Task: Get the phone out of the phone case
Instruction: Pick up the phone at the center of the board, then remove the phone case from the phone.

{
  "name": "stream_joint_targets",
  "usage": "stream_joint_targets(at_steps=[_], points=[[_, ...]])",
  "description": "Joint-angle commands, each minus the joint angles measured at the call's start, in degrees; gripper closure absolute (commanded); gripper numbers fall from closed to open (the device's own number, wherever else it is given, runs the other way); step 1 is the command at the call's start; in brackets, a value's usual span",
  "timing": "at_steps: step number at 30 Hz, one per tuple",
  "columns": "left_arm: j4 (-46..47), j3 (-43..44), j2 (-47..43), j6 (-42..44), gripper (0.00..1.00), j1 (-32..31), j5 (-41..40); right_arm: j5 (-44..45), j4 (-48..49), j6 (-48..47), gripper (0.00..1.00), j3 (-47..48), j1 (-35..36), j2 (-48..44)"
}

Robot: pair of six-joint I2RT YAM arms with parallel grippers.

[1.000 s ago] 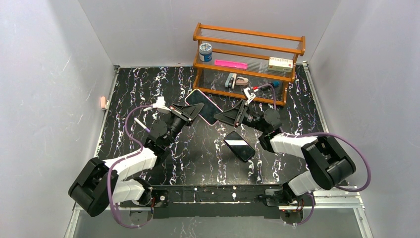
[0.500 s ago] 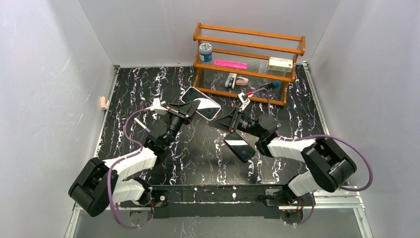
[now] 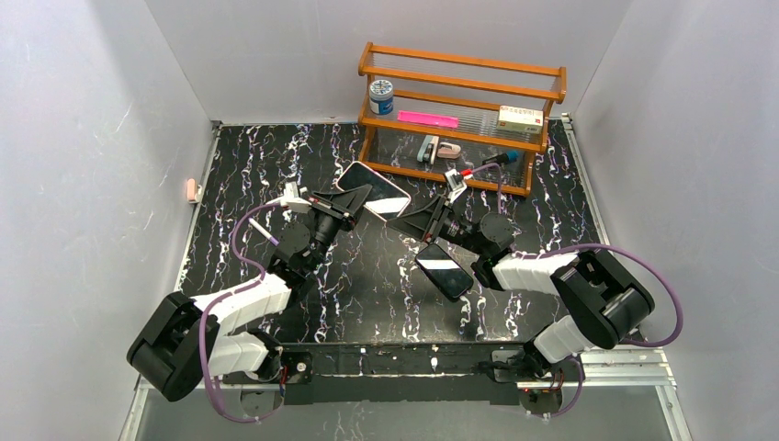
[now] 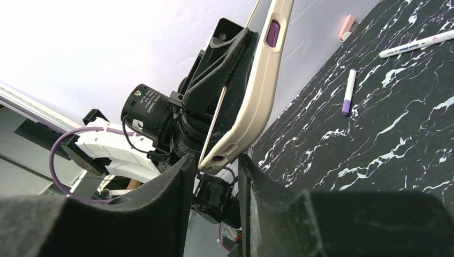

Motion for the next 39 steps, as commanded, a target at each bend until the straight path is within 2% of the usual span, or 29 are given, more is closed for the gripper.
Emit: stream_joint_targets(at_steps=[1,6,11,16,22,27,30,33,37,38,39], points=[[4.4,1.8,-1.4,-1.4,1.0,0.1,-0.2,0.4,3.9,-2.6,0.61,1.9,0.2,-0.4],[4.1,2.0,-1.4,-1.9,1.0,0.1,1.4,0.0,5.2,-4.9,0.79,1.6,0.2,-0.2],[1.5,3.9,0.3,-5.6,1.0,0.1,7.1,-1.2,5.2,-11.4,0.98,1.4,0.2,0.5],[0.1,4.5,0.8,-7.9,1.0,0.1,9.1,-4.6,4.8,-18.8,0.99,2.2,0.2,2.0],[-1.0,5.1,-0.2,-8.4,1.0,0.1,12.8,-6.8,-0.4,-28.4,0.99,5.0,0.2,2.1],[-1.1,5.6,-0.3,-7.7,1.0,0.2,15.0,-5.0,-11.6,-42.6,0.99,8.1,0.2,0.5],[-1.1,6.0,-0.1,-7.0,1.0,0.5,16.7,-0.4,-13.5,-47.5,0.99,7.9,0.2,0.4],[-1.1,6.3,-0.5,-5.4,1.0,1.0,18.2,2.2,-15.8,-50.0,0.99,7.8,0.2,0.3],[-1.1,6.2,-0.8,-3.8,1.0,3.8,20.8,0.3,-14.8,-47.7,0.99,6.9,0.1,0.5],[-1.1,6.2,-0.5,-3.7,1.0,5.4,22.4,-0.5,-14.6,-46.6,0.96,6.8,0.1,0.6],[-1.1,6.4,0.0,-3.6,1.0,7.1,24.3,-1.4,-14.4,-45.8,0.88,6.4,0.1,0.6]])
